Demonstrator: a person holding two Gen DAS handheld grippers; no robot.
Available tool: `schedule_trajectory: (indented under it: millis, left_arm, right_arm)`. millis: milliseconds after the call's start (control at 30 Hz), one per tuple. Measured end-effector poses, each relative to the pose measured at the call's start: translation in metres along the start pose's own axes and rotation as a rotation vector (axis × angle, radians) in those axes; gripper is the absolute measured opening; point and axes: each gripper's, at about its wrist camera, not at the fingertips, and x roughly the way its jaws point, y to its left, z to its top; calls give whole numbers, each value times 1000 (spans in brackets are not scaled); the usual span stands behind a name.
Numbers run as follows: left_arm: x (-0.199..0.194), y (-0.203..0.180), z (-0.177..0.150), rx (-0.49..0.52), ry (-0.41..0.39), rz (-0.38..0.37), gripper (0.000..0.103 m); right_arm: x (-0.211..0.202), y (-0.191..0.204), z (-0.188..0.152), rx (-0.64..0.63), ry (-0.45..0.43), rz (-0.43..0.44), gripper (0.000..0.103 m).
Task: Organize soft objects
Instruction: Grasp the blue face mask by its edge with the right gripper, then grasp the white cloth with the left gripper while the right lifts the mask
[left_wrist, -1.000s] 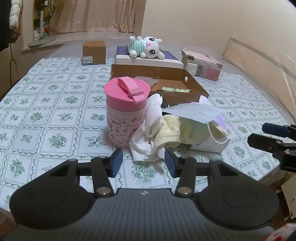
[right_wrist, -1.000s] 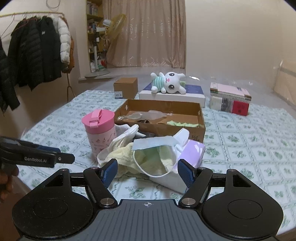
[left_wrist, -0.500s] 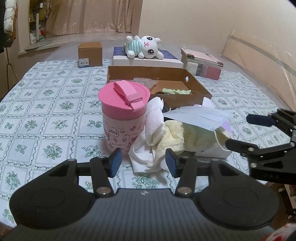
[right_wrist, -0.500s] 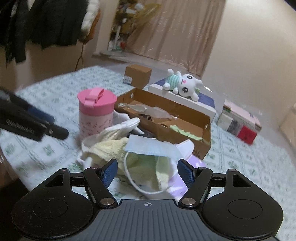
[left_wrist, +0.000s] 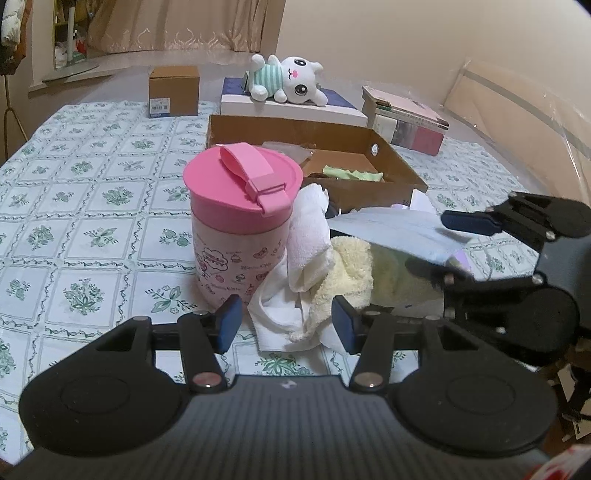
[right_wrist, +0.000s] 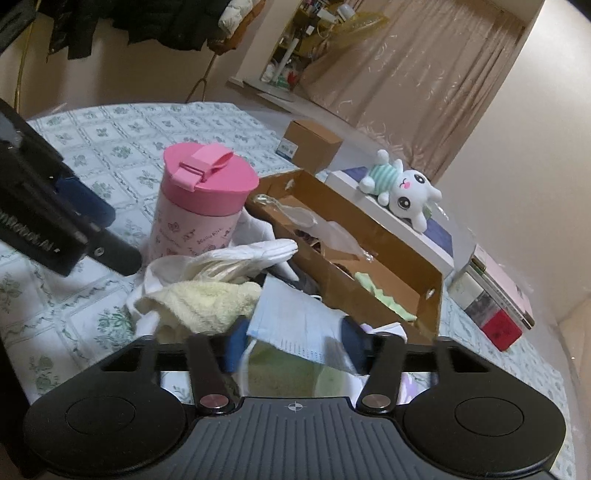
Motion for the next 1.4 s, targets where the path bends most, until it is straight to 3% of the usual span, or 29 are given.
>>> schedule_trajectory:
  millis: [33,167,300,500,733,967,1133,1400]
  left_arm:
    - [1,0,-1,0,3,-1,49]
    - [4,-3,-3,0,12,-8,49]
    - [4,-8,-5,2,15,-15,49]
    - [-3,-16,-6,12,-7,-22,49]
    - [-7,-29,-5,43,-49,-16,49]
    - [-4,-44,-5,64,-56,-75,49]
    - [2,-51,-7,84,-48,-82,49]
    - [20,-52,0,142,-90,15,49]
  right_arm:
    - [0,0,1,-2,2,-5,45]
    - [2,-9,-1,48,14,-6,13]
    - [-10,-30,-6,239,7,38,3]
    - [-35,-69,-28,618,0,95,2]
    - [-65,-86,-54,860,-14,141,2]
    - [-74,-90,-81,1097,6,267,2]
    - [-71,-89,-91,1104,36,227,2]
    - [-62,-79,-90,1037,49,216,2]
